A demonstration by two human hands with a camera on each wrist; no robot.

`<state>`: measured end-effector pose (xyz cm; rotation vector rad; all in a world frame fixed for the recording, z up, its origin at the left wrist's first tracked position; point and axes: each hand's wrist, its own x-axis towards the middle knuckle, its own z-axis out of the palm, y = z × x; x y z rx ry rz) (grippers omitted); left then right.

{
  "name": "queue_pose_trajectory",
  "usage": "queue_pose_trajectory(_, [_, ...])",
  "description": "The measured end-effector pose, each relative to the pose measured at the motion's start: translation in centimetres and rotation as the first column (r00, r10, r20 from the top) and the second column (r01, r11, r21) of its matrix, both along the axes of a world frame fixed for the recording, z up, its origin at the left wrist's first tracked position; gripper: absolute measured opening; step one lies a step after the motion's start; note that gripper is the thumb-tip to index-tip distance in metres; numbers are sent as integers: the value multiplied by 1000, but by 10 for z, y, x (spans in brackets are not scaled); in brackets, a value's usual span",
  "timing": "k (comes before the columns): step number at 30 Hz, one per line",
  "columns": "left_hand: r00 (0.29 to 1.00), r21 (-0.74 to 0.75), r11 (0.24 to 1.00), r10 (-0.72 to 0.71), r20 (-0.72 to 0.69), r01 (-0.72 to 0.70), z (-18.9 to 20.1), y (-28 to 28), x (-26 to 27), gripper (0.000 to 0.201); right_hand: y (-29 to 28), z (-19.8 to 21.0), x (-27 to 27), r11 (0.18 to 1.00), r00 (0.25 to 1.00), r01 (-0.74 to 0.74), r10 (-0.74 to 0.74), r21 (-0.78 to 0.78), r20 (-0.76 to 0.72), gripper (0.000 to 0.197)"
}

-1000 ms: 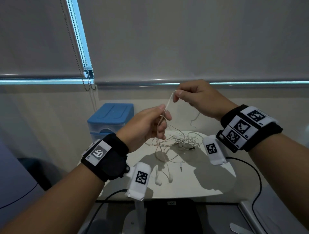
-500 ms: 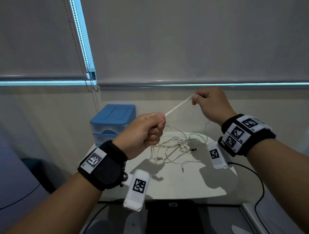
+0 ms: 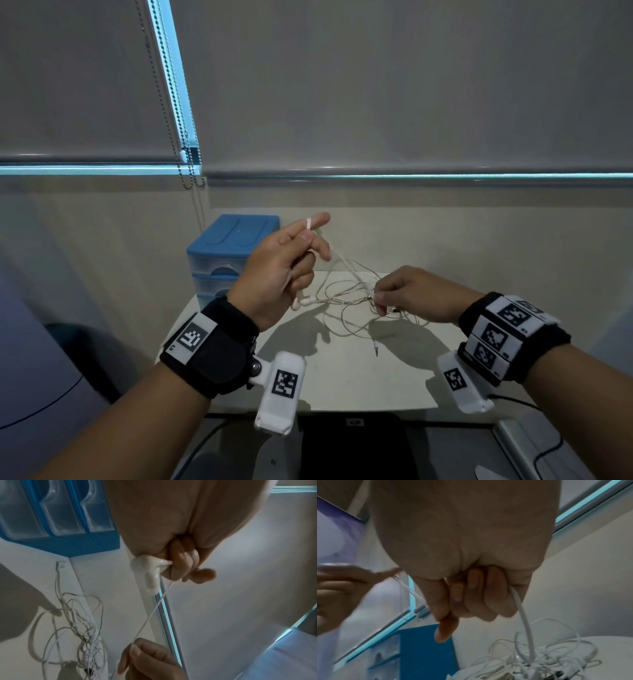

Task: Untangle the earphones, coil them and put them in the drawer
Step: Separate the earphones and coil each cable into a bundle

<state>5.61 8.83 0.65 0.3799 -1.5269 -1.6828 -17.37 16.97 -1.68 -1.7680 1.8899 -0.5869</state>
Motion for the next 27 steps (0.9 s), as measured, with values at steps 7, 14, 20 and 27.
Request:
queue_pose_trajectory(7, [981, 178, 984, 43, -188, -9, -5, -6, 0, 47, 30, 24, 22, 977, 972, -212, 212, -7, 103, 29])
queue_pose_trajectory(14, [980, 120, 987, 127, -153, -109, -7, -3, -13, 52, 44, 46, 43, 944, 940, -325, 329, -60, 87, 30])
queue_pose_trajectory(20, [988, -189, 977, 118, 99, -98, -4, 16, -21, 55, 51, 71, 57, 904, 908, -414, 419, -104, 24, 29])
queue_pose_trajectory(27, [969, -348, 937, 69, 235, 17, -3, 22, -16, 46, 41, 108, 36, 899, 965, -210, 255, -384, 68, 28])
